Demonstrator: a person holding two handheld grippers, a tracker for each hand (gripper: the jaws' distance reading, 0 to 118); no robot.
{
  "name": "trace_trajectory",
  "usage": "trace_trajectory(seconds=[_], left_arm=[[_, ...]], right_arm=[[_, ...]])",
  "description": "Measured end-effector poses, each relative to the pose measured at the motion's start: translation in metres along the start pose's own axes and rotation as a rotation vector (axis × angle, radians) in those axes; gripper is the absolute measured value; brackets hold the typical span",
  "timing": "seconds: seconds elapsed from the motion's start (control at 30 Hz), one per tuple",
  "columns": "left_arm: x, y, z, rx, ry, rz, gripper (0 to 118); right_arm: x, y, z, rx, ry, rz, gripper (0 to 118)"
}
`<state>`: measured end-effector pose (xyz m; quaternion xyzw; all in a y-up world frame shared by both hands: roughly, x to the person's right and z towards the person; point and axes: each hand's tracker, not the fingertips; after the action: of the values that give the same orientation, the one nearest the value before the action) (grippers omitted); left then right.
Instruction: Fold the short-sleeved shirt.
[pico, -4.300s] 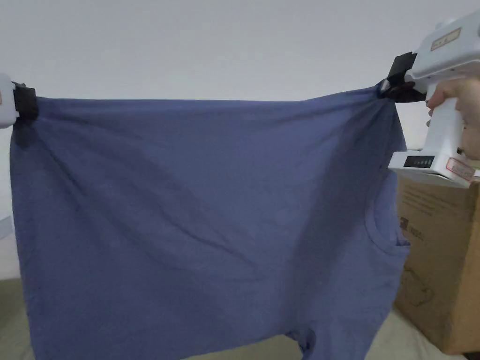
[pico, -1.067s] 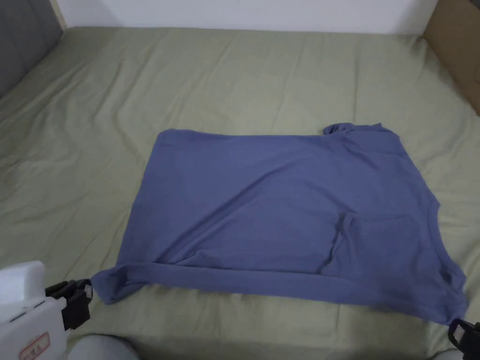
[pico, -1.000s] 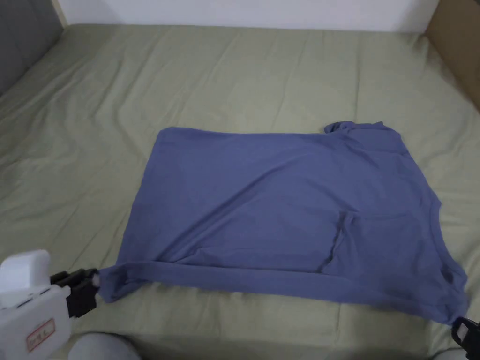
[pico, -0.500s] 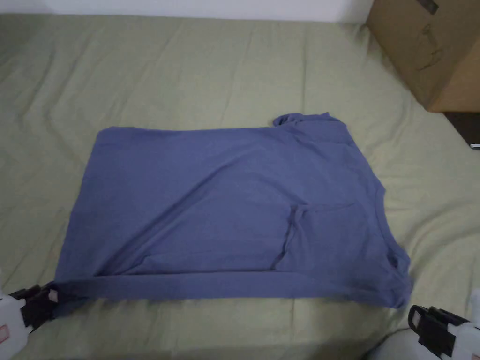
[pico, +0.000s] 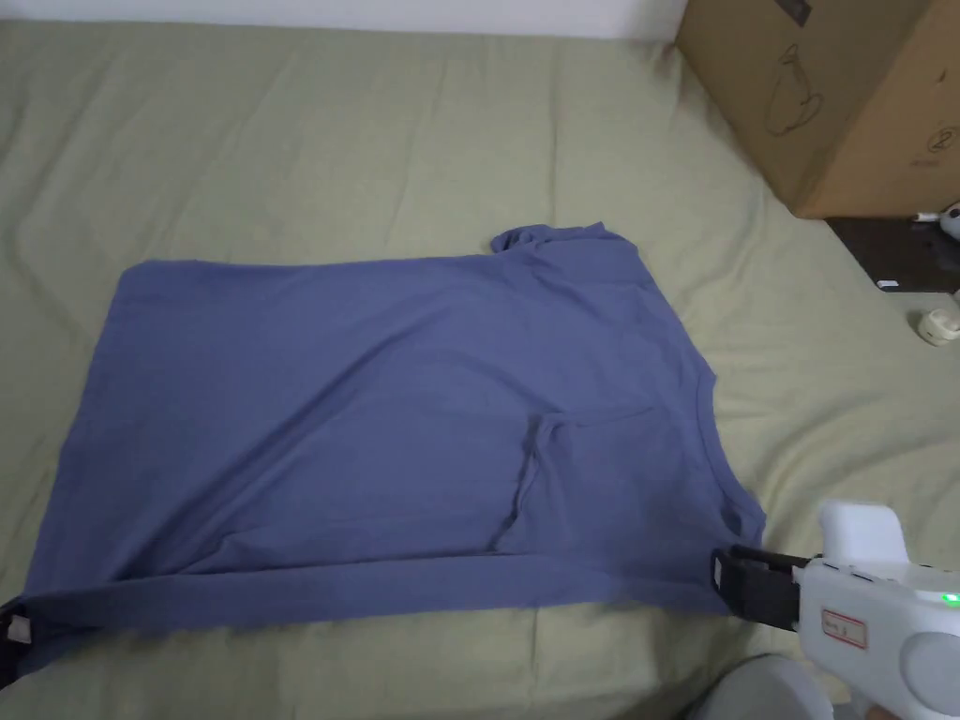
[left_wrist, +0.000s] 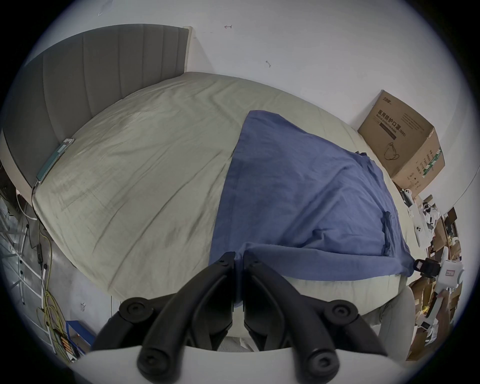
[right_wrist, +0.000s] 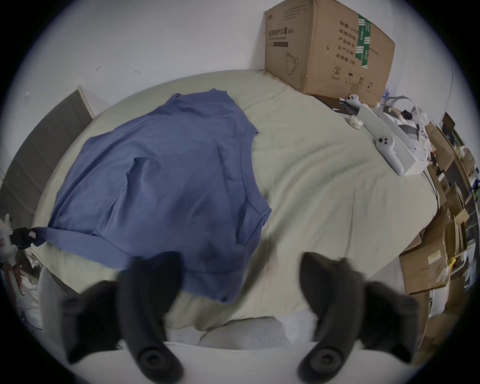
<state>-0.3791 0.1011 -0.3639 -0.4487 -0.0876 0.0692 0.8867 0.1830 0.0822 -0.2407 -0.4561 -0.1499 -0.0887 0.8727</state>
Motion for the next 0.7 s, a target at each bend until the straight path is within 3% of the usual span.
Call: trace_trajectory(seconds=[0.03, 0.07, 0.13, 0.2, 0.47, 0.57, 0.7], left_arm=[[0.0, 0.0, -0.001, -0.004, 0.002, 0.002, 9], [0.0, 0.0, -0.001, -0.006, 0.005, 0.004, 9], [0.0, -0.001, -0.002, -0.012, 0.005, 0.009, 9], [-0.001, -0.001, -0.003, -0.016, 0.008, 0.013, 9], [-0.001, 0.002, -0.002, -0.022, 0.005, 0.009, 9], [0.001, 0.006, 0.0, -0.02, 0.01, 0.0, 9], [0.002, 0.023, 0.002, -0.005, -0.013, 0.0, 9]], right_arm=[[0.0, 0.0, -0.001, 0.008, -0.002, 0.006, 42], [0.0, -0.001, -0.003, 0.015, -0.006, 0.004, 31], [0.005, 0.0, -0.009, -0.014, -0.001, 0.002, 29], [0.007, -0.001, -0.009, -0.02, 0.008, 0.003, 8], [-0.008, 0.001, 0.016, 0.046, 0.001, 0.138, 4], [-0.009, 0.009, 0.019, 0.049, 0.003, 0.13, 3], [-0.004, 0.029, 0.021, 0.086, 0.037, 0.05, 3]])
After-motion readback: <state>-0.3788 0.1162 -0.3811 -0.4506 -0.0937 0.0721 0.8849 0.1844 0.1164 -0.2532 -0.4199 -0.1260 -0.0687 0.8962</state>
